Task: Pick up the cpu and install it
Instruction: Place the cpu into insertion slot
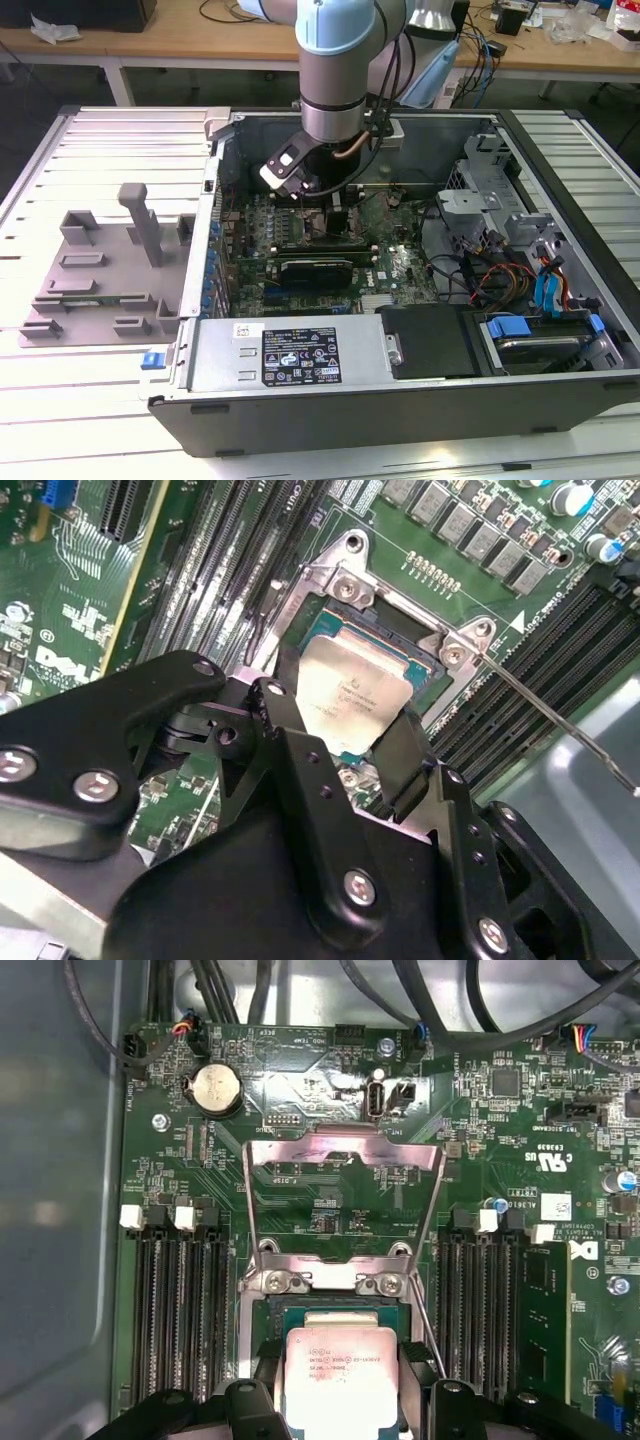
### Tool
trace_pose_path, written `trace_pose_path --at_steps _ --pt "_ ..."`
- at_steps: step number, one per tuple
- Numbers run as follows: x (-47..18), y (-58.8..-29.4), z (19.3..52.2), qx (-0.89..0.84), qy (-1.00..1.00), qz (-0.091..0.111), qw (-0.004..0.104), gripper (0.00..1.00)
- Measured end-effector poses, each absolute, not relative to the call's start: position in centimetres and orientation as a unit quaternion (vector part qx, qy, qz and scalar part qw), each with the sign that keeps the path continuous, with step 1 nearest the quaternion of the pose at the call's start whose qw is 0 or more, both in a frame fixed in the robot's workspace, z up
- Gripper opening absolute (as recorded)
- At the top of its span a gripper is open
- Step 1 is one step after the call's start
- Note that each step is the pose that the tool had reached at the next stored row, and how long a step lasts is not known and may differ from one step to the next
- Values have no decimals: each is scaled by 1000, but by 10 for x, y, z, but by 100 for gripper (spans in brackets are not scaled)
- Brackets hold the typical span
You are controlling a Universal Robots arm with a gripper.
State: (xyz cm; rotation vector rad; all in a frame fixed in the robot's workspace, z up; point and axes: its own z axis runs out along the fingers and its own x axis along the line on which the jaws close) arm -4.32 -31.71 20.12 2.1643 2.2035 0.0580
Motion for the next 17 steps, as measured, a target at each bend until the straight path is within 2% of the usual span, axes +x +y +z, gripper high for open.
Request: trace_pose_path --at_steps 17 --pt "-44 -314 198 702 712 21 24 54"
